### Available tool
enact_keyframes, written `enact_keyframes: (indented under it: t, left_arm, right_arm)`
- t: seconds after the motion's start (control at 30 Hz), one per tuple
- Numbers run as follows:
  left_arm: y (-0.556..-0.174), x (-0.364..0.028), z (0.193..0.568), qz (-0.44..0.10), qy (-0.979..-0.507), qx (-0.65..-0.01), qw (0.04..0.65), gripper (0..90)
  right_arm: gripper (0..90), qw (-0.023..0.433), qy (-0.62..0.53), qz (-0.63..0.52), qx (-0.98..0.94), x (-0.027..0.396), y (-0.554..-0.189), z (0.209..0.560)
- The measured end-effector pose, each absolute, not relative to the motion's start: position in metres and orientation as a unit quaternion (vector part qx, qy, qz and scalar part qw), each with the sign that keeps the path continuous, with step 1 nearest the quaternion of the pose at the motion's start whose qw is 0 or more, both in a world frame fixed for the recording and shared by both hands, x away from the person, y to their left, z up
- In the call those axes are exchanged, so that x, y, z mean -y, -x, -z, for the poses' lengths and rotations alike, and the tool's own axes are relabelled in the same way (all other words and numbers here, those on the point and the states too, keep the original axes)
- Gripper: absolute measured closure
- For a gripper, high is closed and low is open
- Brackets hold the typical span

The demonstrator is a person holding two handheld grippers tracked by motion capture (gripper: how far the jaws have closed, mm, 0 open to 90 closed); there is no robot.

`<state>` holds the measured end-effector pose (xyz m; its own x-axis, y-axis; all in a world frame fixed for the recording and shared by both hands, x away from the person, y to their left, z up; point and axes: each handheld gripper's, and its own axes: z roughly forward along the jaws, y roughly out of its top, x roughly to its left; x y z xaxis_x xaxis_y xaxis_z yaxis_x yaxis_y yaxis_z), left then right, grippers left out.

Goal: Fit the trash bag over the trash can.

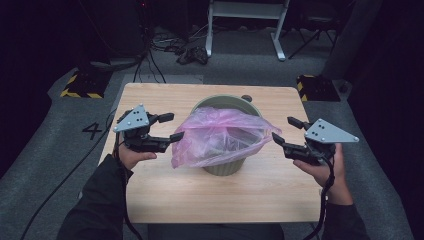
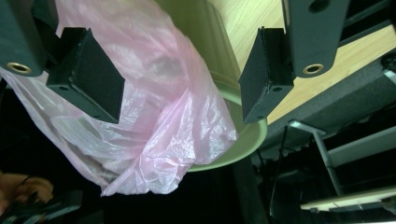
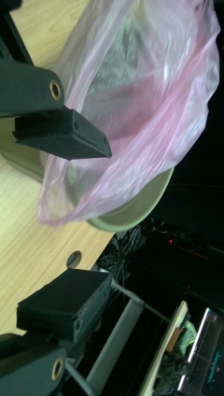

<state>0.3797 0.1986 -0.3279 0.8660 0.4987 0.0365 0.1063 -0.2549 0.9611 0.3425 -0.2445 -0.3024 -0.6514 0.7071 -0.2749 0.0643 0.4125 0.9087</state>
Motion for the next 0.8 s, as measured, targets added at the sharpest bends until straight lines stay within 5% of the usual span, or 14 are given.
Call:
enact_keyframes:
  t: [0.53,0.8]
  left_arm:
    - [-0.413,-0.156,0.324,-0.161,-0.828,-0.179,0.507,33.4]
    - [-0.42,-0.147,0.325,-0.17,-0.831,-0.174,0.499,57.9]
  right_arm:
    - [26.9,0.278,-0.114,-0.5,-0.812,0.183,-0.317,0.317]
    - [27.7,0.286,-0.069,-0.448,-0.844,0.141,-0.323,0.346]
